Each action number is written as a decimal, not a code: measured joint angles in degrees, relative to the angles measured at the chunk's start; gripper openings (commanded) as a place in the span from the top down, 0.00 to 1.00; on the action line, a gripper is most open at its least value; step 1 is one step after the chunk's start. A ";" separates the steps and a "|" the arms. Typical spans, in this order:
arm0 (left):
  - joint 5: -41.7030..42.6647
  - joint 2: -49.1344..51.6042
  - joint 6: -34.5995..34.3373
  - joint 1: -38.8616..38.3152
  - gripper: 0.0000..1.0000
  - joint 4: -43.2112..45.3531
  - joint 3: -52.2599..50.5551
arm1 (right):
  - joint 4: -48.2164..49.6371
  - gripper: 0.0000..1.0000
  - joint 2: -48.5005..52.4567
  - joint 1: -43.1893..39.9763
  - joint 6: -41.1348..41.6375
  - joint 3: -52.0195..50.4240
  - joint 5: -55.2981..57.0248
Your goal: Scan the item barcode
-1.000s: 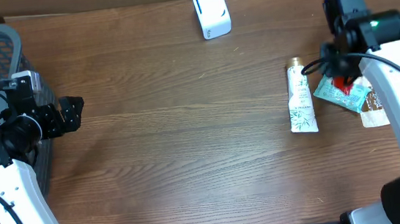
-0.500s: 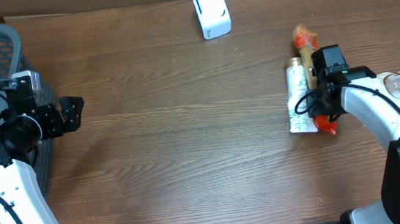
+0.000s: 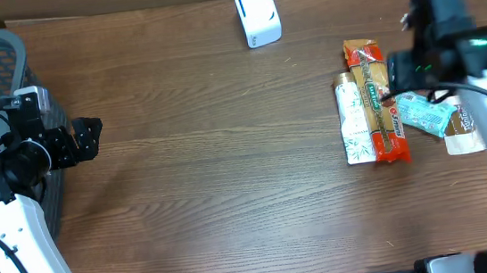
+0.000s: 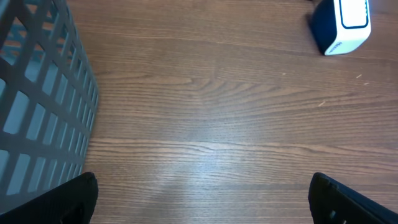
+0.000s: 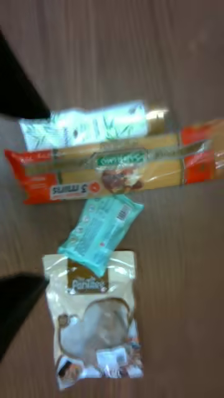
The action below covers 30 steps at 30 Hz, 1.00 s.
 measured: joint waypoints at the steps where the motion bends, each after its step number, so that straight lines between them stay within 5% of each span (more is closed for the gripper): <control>1: -0.02 0.00 0.00 0.00 0.00 0.02 0.00 | -0.74 0.00 -0.76 0.04 0.02 2.10 -0.24; 8: 0.00 0.00 -0.02 0.00 0.01 0.02 0.00 | -2.21 0.00 -10.82 0.33 0.22 18.03 -6.27; 24: 0.00 0.00 -0.02 0.00 0.00 0.02 0.00 | -10.32 0.00 -13.88 0.33 0.24 18.56 -7.50; 30: 0.00 0.00 0.00 0.00 0.01 0.02 0.00 | -1.95 0.00 -16.11 0.33 0.24 13.77 -7.52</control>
